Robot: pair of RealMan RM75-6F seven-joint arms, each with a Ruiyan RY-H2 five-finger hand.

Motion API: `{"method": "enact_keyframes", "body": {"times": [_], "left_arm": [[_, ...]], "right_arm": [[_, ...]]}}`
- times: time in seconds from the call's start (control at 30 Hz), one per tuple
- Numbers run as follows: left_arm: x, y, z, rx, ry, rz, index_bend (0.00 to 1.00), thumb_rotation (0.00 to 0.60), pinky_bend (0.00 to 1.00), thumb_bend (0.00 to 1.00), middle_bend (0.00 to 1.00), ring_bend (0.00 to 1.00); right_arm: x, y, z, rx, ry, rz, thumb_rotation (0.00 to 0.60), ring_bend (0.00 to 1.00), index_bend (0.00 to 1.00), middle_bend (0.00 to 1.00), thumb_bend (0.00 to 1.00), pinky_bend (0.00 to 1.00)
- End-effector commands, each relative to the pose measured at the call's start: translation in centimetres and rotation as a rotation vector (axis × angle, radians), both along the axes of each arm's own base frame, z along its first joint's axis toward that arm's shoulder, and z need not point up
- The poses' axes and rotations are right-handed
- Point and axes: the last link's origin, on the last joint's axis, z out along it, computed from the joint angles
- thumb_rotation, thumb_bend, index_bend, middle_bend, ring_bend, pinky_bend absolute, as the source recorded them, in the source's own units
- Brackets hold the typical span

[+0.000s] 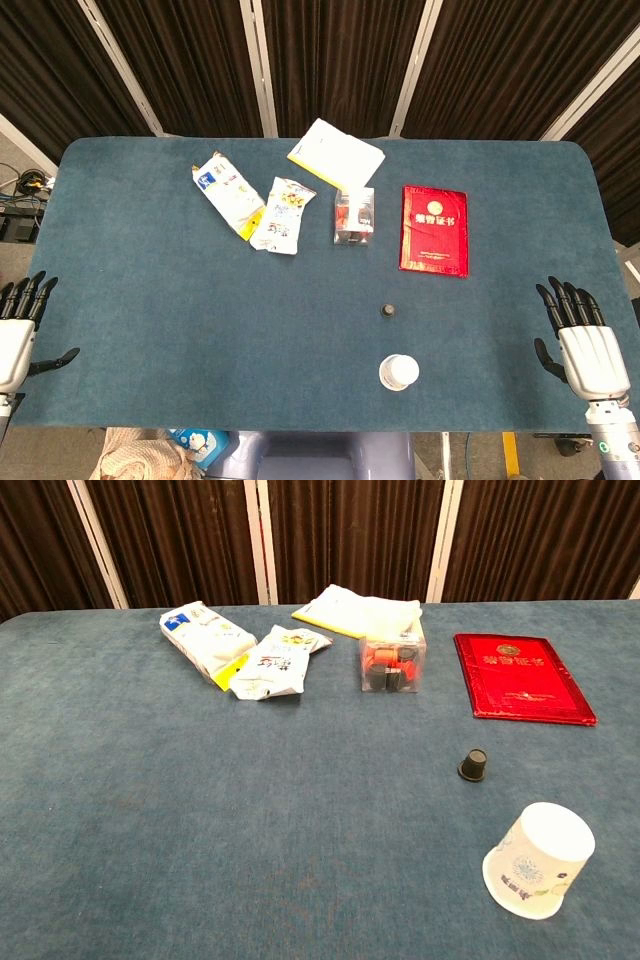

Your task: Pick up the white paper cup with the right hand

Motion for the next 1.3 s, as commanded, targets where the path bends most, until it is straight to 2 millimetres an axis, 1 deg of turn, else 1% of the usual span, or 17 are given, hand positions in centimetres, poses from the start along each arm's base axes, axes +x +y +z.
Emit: {"method": "enact_keyframes", "body": {"times": [0.03,0.33,0.4,0.5,0.57,0.7,0.83,0.93,1.03,1.1,1.17,1.3], "left_arm": [[0.0,0.0,0.0,-0.001,-0.003,-0.001,0.0,0.6,0.0,0.0,0.0,0.0],[0.1,-0.1,0.0,0.001,-0.002,-0.005,0.0,0.6,0.0,0.0,0.0,0.0],[0.0,-0.1,0.0,0.002,-0.003,-0.002,0.0,0.6,0.0,0.0,0.0,0.0],[-0.1,-0.1,0.1,0.005,-0.006,0.001,0.0,0.6,0.0,0.0,0.0,0.0],[-0.1,0.0,0.1,0.004,-0.009,0.004,0.0,0.6,0.0,0.0,0.0,0.0],[-0.2,0.0,0.1,0.0,-0.009,0.01,0.0,0.6,0.0,0.0,0.0,0.0],[-0.3,0.2,0.1,0.001,-0.009,0.014,0.0,0.6,0.0,0.0,0.0,0.0],[-0.3,0.3,0.0,-0.002,-0.002,0.012,0.0,0.6,0.0,0.0,0.0,0.0],[-0.2,0.3,-0.2,-0.007,0.005,0.011,0.0,0.6,0.0,0.0,0.0,0.0],[-0.2,0.3,-0.2,-0.009,0.007,0.011,0.0,0.6,0.0,0.0,0.0,0.0],[-0.3,0.2,-0.3,-0.009,0.006,0.015,0.0,0.6,0.0,0.0,0.0,0.0],[-0.3,0.3,-0.2,-0.006,0.004,0.016,0.0,0.6,0.0,0.0,0.0,0.0]], "right_arm": [[0.0,0.0,0.0,0.001,0.0,0.0,0.6,0.0,0.0,0.0,0.43,0.09],[0.2,0.1,0.0,0.006,-0.013,0.014,0.6,0.0,0.0,0.0,0.42,0.09],[0.5,0.0,-0.1,0.012,-0.019,0.027,0.6,0.0,0.0,0.0,0.4,0.09],[0.8,0.0,-0.3,0.035,-0.032,0.052,0.6,0.0,0.0,0.0,0.33,0.09],[1.2,-0.1,-0.6,0.071,-0.051,0.073,0.6,0.0,0.0,0.0,0.29,0.09],[2.6,-0.5,-1.1,0.182,-0.097,0.175,0.6,0.0,0.0,0.0,0.28,0.09],[4.1,-0.8,-1.7,0.283,-0.109,0.306,0.6,0.0,0.0,0.0,0.28,0.13],[5.1,-0.9,-2.5,0.339,-0.118,0.377,0.6,0.0,0.0,0.0,0.28,0.14],[5.8,-0.8,-3.7,0.447,-0.117,0.41,0.6,0.0,0.0,0.0,0.28,0.15],[6.1,-0.8,-4.2,0.491,-0.11,0.418,0.6,0.01,0.0,0.0,0.28,0.17],[6.4,-0.7,-4.7,0.523,-0.105,0.423,0.6,0.02,0.0,0.0,0.28,0.19],[6.7,-0.5,-5.8,0.565,-0.08,0.418,0.6,0.02,0.0,0.0,0.28,0.19]]}}
